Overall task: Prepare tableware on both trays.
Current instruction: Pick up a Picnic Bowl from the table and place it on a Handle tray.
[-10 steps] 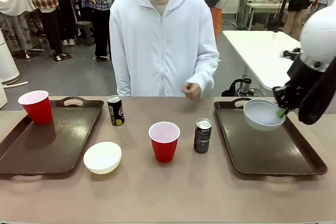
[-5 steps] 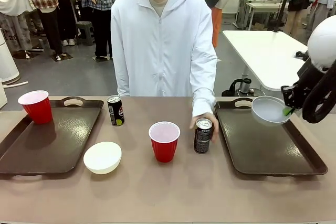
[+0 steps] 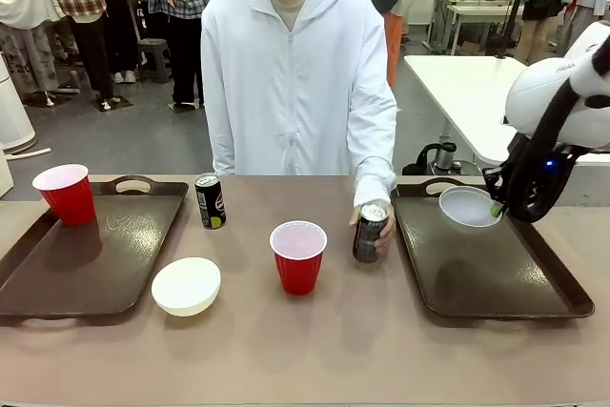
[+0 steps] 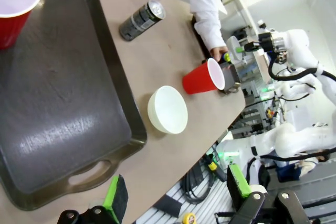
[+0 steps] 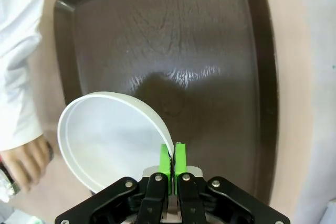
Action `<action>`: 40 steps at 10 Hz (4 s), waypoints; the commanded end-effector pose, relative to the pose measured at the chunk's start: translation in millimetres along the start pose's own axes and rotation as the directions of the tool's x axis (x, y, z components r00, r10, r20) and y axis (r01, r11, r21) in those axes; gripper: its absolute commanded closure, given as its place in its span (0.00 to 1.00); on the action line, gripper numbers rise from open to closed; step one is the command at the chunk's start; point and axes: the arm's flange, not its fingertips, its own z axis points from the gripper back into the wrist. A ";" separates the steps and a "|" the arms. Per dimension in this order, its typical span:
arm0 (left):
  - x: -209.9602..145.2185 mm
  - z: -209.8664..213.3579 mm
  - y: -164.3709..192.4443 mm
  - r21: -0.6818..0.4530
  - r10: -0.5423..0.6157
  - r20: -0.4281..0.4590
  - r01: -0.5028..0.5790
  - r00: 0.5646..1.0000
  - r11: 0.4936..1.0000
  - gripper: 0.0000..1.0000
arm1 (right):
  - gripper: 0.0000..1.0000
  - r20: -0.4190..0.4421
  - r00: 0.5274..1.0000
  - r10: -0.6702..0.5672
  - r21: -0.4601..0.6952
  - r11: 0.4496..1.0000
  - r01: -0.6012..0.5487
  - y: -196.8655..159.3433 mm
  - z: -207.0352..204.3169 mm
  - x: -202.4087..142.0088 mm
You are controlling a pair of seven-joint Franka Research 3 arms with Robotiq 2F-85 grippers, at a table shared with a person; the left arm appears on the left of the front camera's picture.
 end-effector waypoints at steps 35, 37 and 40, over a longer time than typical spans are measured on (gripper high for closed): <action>-0.6 0.7 0.0 -0.008 -0.012 -0.004 0.012 1.000 1.000 0.00 | 0.04 -0.094 0.992 0.089 -0.135 0.986 -0.101 19.9 -19.7 -38.6; -0.6 0.7 0.0 -0.008 -0.012 -0.004 0.012 1.000 1.000 0.00 | 0.00 -0.065 0.994 0.083 -0.109 0.990 -0.090 28.0 8.6 -50.1; -0.6 0.7 0.0 -0.008 -0.012 -0.004 0.012 1.000 1.000 0.00 | 0.01 -0.046 0.996 0.073 -0.109 0.991 -0.077 36.4 49.9 -68.7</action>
